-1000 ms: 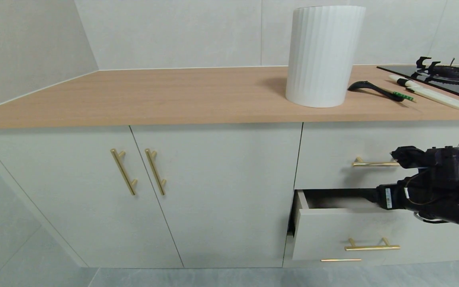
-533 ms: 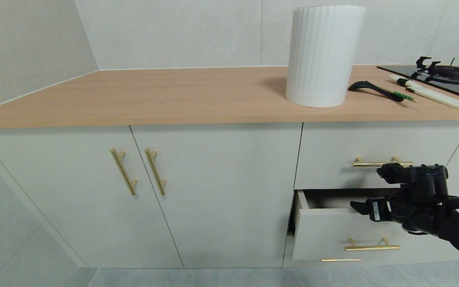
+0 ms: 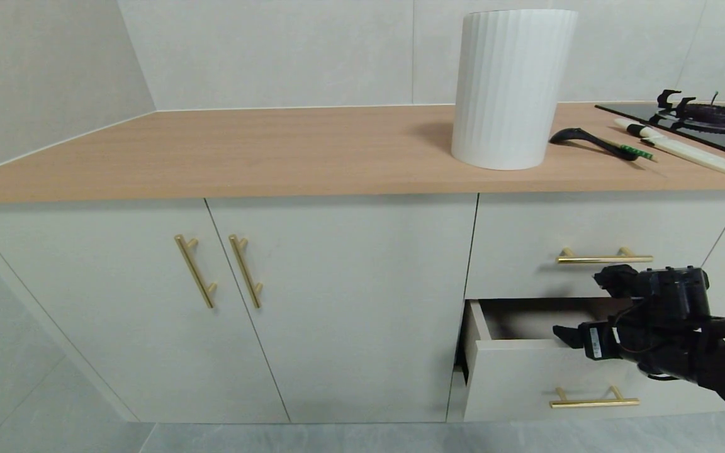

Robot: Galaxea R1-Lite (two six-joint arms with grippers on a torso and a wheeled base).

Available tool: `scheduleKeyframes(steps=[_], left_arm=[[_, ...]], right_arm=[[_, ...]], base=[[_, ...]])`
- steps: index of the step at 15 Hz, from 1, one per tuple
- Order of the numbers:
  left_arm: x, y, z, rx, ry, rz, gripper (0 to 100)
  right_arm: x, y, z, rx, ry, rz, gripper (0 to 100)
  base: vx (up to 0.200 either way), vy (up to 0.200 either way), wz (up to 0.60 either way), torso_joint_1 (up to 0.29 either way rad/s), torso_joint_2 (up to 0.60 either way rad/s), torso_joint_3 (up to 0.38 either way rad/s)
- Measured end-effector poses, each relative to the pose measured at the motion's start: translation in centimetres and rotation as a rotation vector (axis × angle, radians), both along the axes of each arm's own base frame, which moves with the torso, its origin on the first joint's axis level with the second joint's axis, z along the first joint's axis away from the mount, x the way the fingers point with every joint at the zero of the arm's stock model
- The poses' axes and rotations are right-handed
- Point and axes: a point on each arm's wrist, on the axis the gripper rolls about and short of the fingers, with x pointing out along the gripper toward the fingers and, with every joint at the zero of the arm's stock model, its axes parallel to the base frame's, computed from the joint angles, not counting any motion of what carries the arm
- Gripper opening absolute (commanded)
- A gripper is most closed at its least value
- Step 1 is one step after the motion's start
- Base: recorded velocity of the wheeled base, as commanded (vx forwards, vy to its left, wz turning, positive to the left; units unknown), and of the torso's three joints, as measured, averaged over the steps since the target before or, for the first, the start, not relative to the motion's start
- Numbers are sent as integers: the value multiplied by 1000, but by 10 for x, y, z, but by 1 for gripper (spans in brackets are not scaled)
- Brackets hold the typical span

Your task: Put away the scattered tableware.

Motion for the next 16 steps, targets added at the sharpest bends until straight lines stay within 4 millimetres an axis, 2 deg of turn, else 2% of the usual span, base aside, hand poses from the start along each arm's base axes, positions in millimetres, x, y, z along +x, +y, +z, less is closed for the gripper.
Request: scheduleKeyframes(steps=[9,16], left_arm=[[0,0,0,0,0,0,100],[0,0,0,0,0,0,100]], right_arm=[[-26,-3,13,-16,68,6,100],[-59,-8,17,-77,285,29,100]], base=[[0,0,0,0,0,0],[0,0,0,0,0,0]])
